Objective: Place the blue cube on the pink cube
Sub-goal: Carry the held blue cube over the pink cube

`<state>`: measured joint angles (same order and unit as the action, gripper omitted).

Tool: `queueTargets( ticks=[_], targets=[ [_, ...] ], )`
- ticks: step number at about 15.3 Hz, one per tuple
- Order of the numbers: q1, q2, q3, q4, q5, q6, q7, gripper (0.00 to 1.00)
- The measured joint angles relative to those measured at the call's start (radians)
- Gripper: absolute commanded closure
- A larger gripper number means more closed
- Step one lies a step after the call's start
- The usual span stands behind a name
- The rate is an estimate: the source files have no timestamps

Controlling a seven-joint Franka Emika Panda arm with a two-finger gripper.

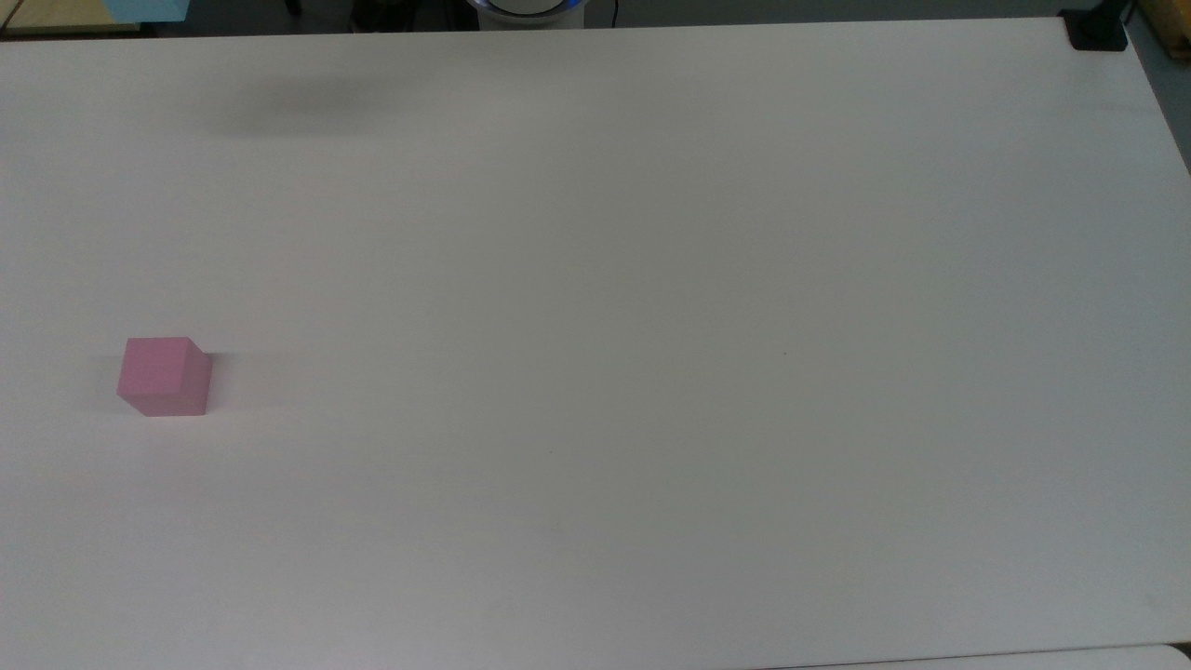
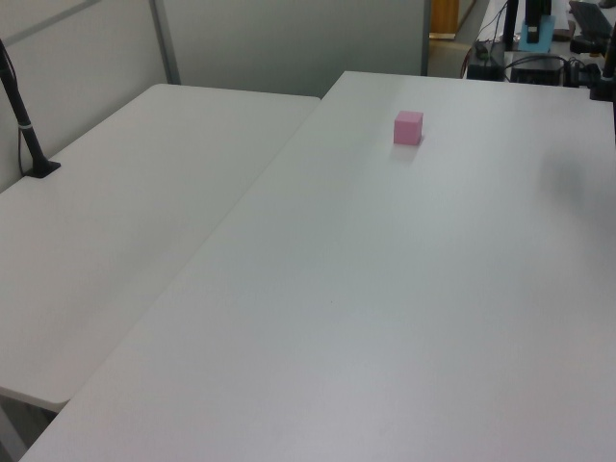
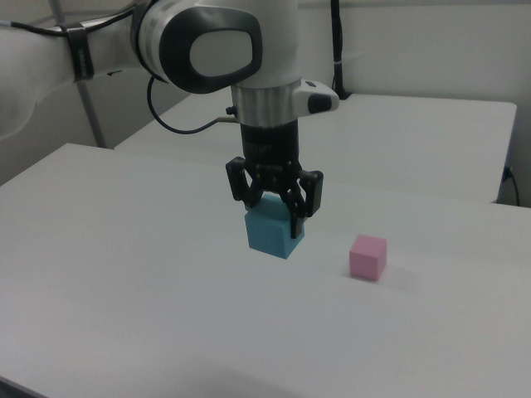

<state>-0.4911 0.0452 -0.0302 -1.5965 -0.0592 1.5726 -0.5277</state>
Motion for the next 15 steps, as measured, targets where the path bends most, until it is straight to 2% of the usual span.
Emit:
queueTargets(
  ticks=[3,10,15],
  targets=[
    [0.023,0.054,0.01,0.055,0.0,0.0,0.003,0.69],
    [0.103,0.321,0.011,0.305,0.0,0.047,0.091,0.69],
    [0.112,0.423,0.011,0.344,0.0,0.183,0.125,0.69]
  ],
)
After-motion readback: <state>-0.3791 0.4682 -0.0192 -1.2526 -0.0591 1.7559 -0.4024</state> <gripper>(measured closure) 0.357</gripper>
